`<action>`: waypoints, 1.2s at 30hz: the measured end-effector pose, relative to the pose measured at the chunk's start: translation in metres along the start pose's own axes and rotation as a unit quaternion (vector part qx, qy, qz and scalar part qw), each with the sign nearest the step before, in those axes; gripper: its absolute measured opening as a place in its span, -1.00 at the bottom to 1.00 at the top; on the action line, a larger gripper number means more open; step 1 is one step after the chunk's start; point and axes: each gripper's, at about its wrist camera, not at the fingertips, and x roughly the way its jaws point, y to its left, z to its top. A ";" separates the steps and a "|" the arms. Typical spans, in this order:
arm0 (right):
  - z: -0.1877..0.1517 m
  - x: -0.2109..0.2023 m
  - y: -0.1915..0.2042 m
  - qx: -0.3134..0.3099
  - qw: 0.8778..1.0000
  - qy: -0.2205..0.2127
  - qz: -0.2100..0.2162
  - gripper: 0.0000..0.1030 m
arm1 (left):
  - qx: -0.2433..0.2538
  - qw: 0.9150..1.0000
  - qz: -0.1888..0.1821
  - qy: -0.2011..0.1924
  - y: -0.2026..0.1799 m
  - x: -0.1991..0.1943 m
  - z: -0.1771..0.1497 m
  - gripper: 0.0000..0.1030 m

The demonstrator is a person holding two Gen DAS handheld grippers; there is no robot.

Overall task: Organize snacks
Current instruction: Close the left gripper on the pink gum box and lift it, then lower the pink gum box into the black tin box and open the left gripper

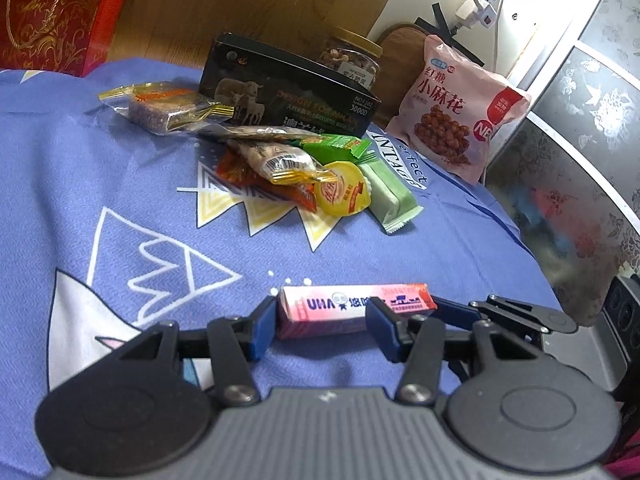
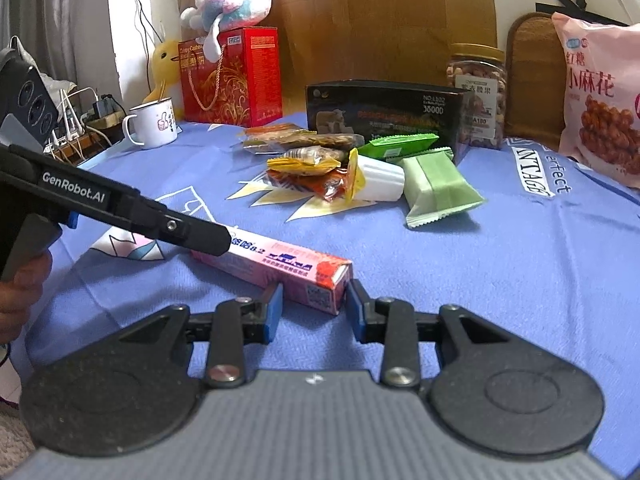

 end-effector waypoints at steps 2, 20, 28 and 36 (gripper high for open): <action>0.001 0.000 0.001 -0.002 1.000 -0.001 -0.002 -0.26 | 0.000 1.000 0.000 0.001 0.000 0.000 0.000 -0.07; 0.133 0.052 -0.048 -0.028 0.989 -0.131 -0.054 -0.25 | 0.043 0.994 0.005 -0.098 0.000 0.030 0.173 -0.05; 0.168 0.110 -0.079 -0.027 0.990 -0.119 -0.072 -0.16 | 0.029 0.995 0.022 -0.094 0.021 0.086 0.223 -0.05; 0.160 0.117 -0.089 0.001 0.990 -0.118 -0.077 0.08 | 0.030 0.995 0.040 -0.085 0.029 0.110 0.215 0.19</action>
